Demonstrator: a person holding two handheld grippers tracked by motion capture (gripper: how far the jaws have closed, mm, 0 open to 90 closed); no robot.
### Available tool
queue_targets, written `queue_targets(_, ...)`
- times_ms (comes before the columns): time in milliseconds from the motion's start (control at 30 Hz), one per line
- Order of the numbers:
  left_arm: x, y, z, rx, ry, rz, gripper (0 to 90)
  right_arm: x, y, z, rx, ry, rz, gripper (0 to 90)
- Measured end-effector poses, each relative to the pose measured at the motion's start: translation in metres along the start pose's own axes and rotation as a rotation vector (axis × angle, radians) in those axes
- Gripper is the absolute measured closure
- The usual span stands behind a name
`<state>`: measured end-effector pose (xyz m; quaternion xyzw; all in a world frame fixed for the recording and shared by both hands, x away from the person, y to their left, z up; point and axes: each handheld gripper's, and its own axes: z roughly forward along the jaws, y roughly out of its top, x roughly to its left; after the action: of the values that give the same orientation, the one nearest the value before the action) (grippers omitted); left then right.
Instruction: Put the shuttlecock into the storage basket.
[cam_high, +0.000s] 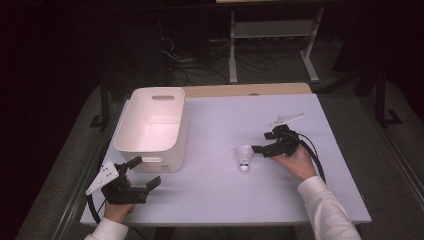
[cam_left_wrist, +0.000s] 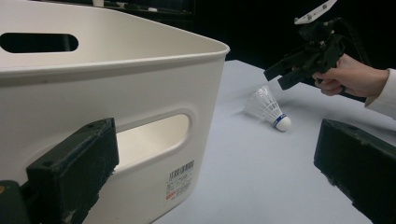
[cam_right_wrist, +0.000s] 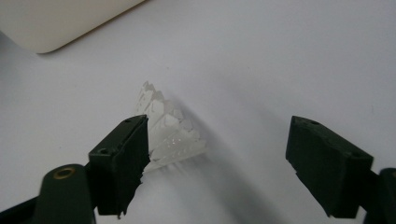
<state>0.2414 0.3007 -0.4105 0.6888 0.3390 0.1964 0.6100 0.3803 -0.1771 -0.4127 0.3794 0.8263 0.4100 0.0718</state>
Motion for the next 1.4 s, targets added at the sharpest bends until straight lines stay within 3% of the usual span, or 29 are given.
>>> queue_targets(200,0.000,0.000,0.000,-0.002,0.000,-0.002,0.0,0.001,-0.002,0.002,0.031,-0.003,-0.006,35.5)
queue_targets(267,0.000,0.000,0.000,-0.002,0.000,-0.002,0.0,0.000,-0.003,0.004,0.030,-0.006,-0.031,42.7)
queue_targets(300,0.000,0.000,0.000,0.000,0.001,-0.002,0.0,0.001,-0.003,0.004,0.037,-0.003,-0.020,46.7)
queue_targets(467,-0.001,0.000,0.000,-0.001,0.001,-0.007,0.0,0.001,-0.004,0.006,0.062,-0.021,-0.026,54.8)
queue_targets(800,-0.001,0.000,0.000,0.000,0.000,-0.010,0.0,0.007,-0.007,0.023,0.154,-0.071,-0.050,84.3)
queue_targets(1133,0.000,0.000,0.000,0.013,0.000,0.000,0.0,0.010,-0.005,0.031,0.156,-0.089,-0.059,86.5)
queue_targets(1400,0.000,0.000,0.000,-0.001,-0.007,-0.013,0.0,0.014,-0.002,0.036,0.152,-0.070,-0.059,86.6)
